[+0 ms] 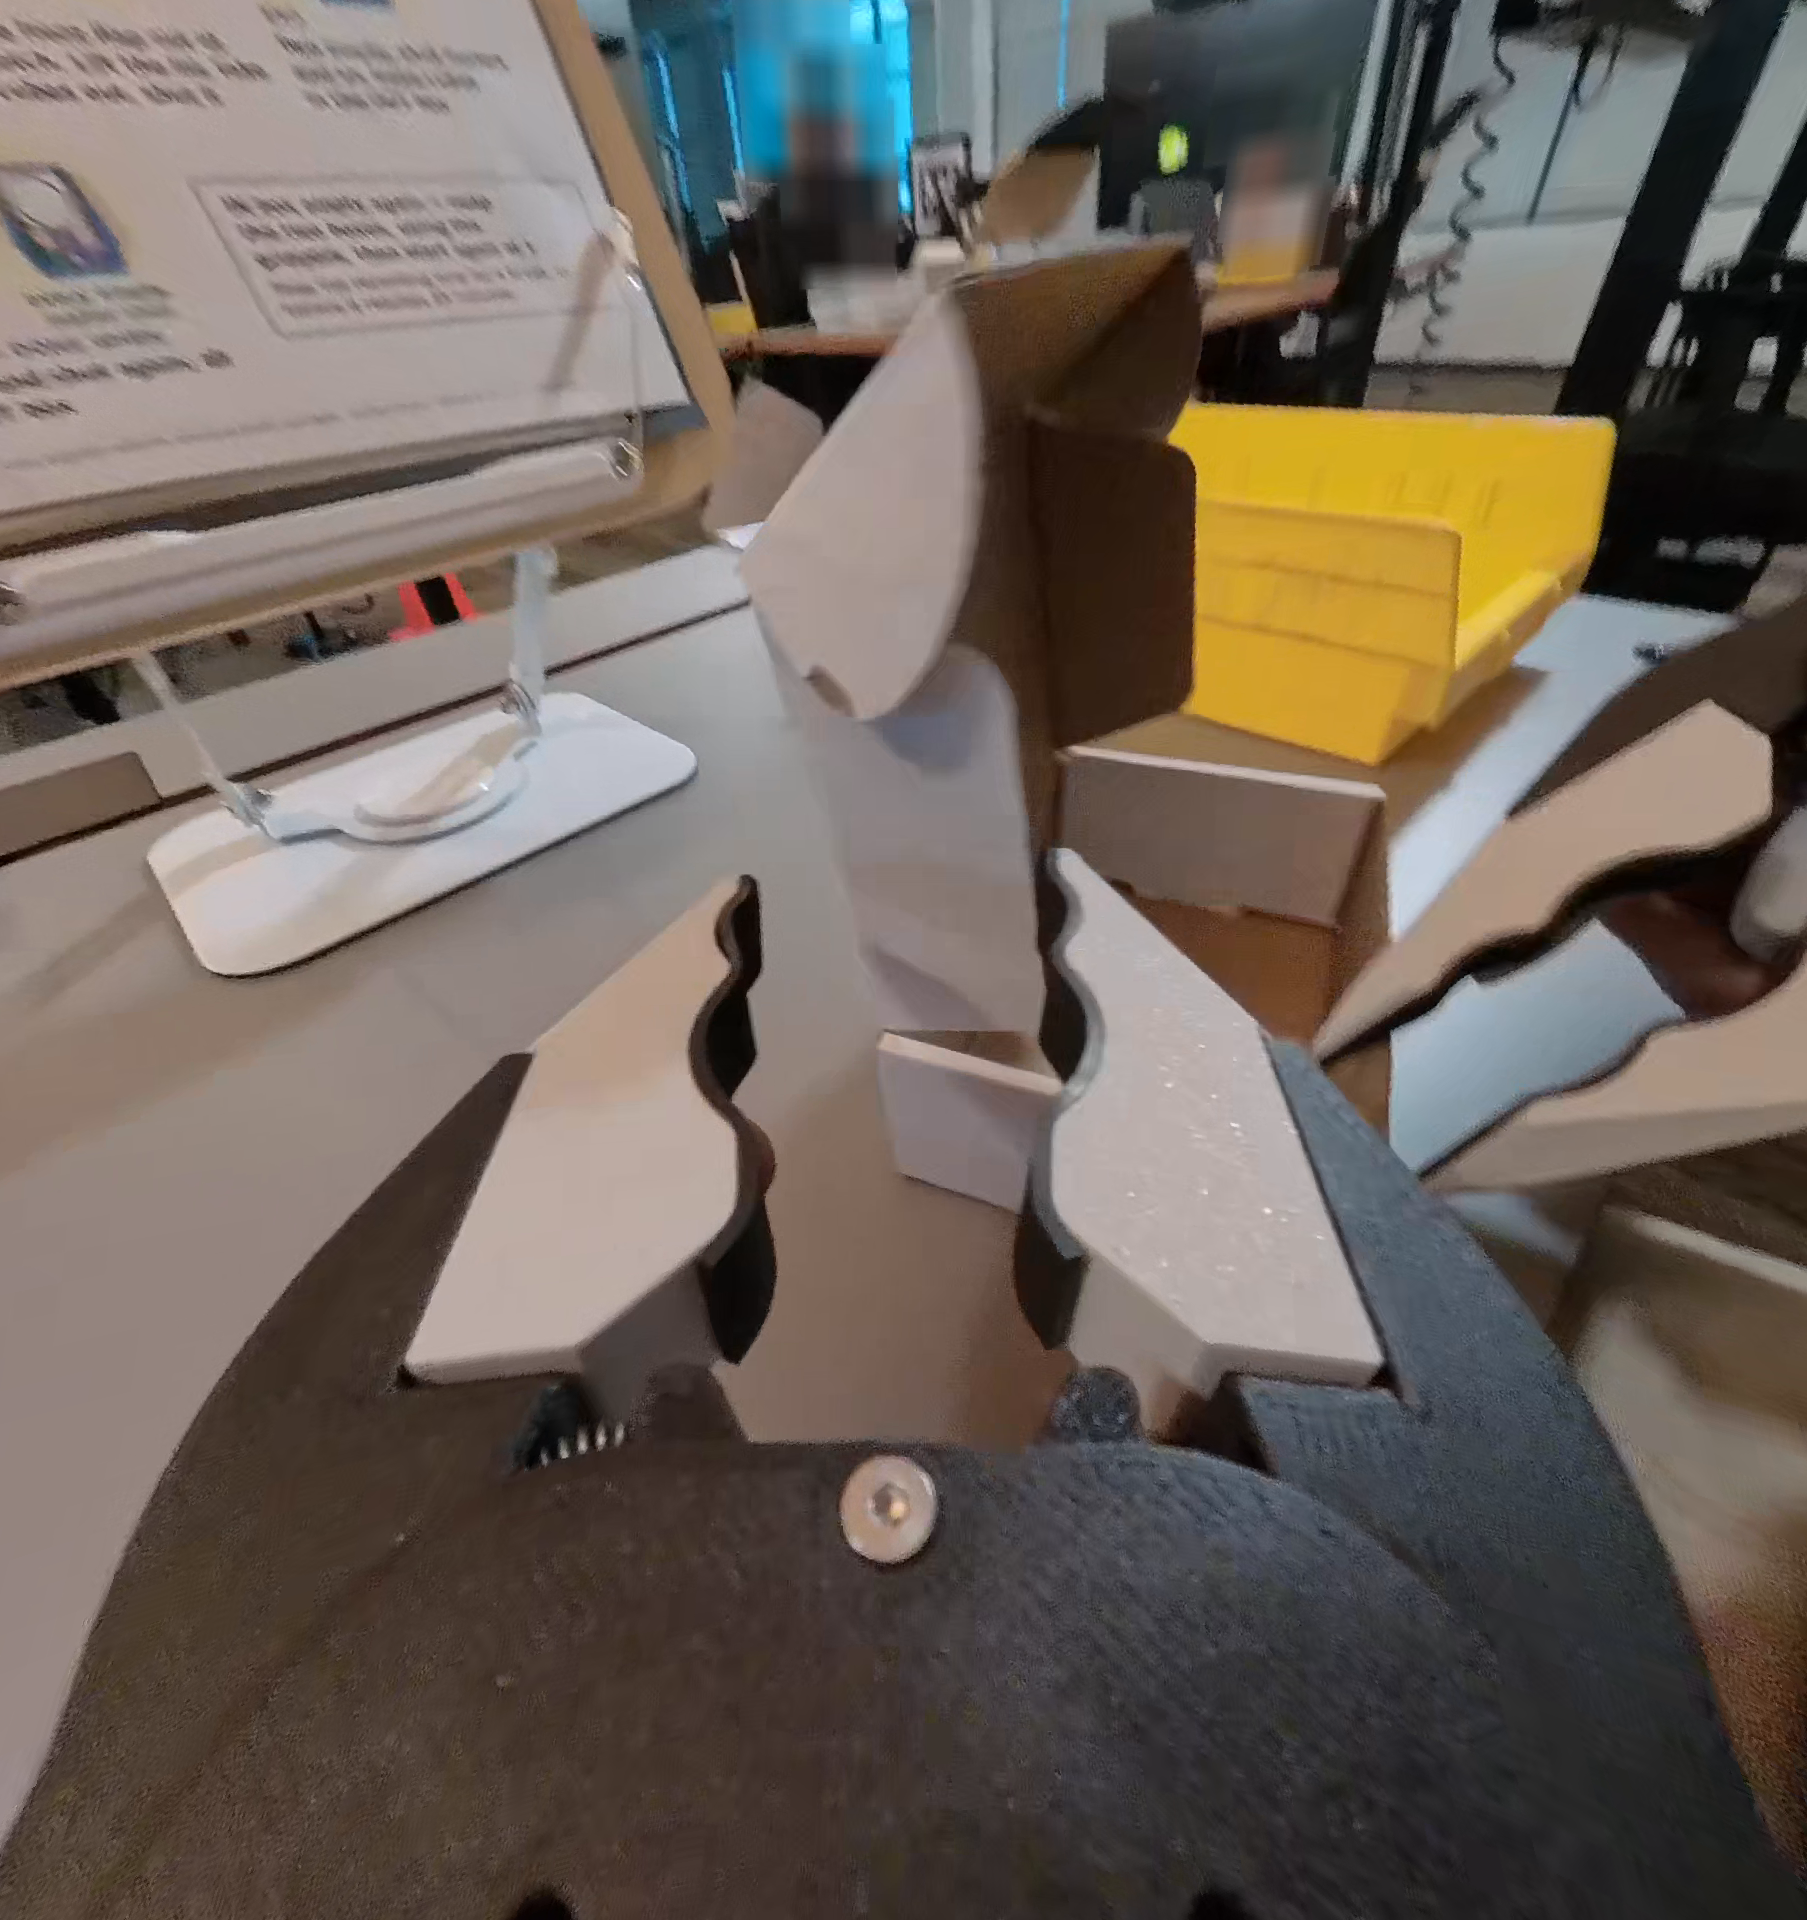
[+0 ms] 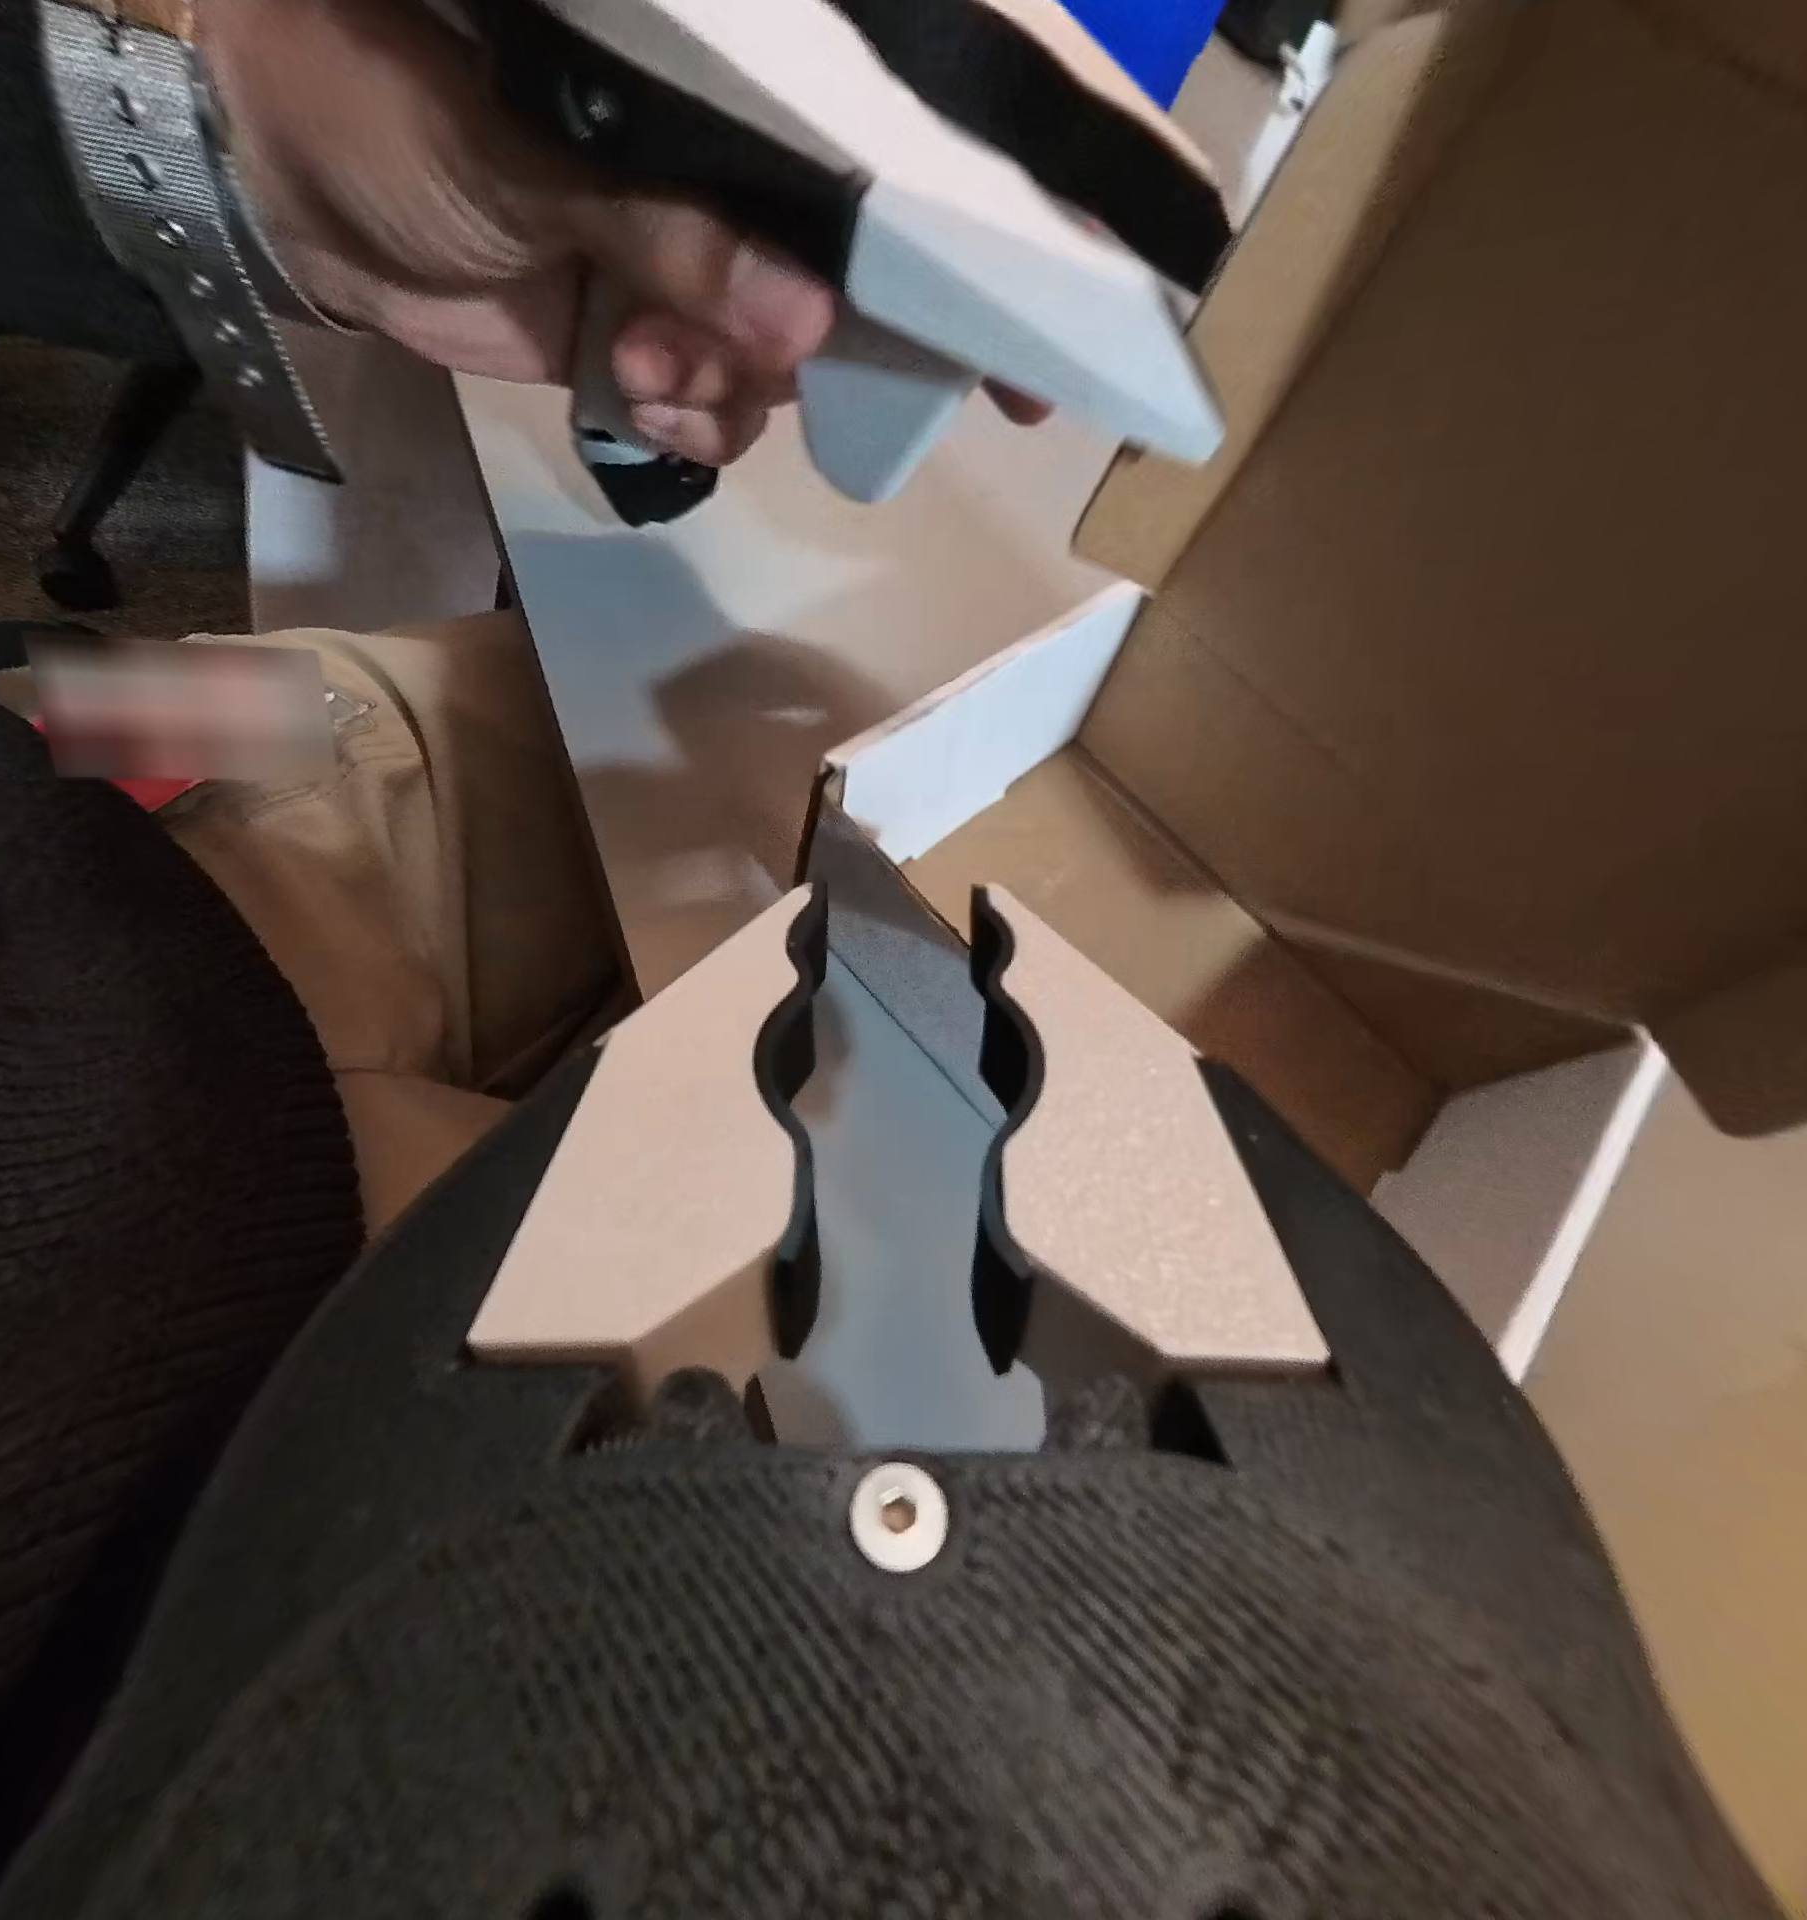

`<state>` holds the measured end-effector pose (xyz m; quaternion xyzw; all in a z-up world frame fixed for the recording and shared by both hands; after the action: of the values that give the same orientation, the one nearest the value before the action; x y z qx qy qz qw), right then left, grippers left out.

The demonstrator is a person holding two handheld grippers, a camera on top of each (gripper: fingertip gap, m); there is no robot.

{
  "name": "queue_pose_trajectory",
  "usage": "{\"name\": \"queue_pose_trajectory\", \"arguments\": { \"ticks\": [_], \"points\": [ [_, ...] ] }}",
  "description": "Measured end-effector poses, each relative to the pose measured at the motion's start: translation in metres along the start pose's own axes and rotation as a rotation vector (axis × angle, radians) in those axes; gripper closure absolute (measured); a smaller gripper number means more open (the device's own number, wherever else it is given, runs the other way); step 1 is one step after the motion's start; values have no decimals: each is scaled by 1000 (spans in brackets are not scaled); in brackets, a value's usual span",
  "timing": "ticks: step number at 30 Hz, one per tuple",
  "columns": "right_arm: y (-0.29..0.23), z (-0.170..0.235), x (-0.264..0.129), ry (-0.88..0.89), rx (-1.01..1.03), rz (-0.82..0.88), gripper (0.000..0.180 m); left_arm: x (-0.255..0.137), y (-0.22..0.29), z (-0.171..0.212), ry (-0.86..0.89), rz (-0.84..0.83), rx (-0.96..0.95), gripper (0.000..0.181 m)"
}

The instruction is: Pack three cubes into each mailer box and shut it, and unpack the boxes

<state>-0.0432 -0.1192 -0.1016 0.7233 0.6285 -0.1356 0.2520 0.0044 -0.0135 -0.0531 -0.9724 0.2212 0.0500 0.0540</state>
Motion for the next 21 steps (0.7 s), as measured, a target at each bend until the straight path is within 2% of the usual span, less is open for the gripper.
{"name": "queue_pose_trajectory", "arguments": {
  "ticks": [2, 3, 13, 21],
  "points": [
    [-2, -1, 2, 12, 2, -16, 156, 2, -10, -6, 50, -34, -44, 146],
    [-3, -2, 2, 16, 4, -17, 157, 4, -15, -6, 58, -46, -66, 149],
    [-2, -6, 7, 51, 6, -11, 164, 42, -27, -8, 53, -195, -62, 160],
    [-1, -7, 8, 56, -5, 1, 161, 39, -32, -6, 47, -234, -34, 161]
  ]
}}
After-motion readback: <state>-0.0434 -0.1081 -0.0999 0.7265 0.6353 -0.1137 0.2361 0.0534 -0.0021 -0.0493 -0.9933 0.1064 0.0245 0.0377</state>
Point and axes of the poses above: each gripper's, where its closed fingertips meet, x out along the fingers, z out of its underside, y = z × x across the jaws, the point moved 3 cm from there along -x, back along the fingers, and after that the axes turned 5 degrees about -z, right-handed, at the moved point
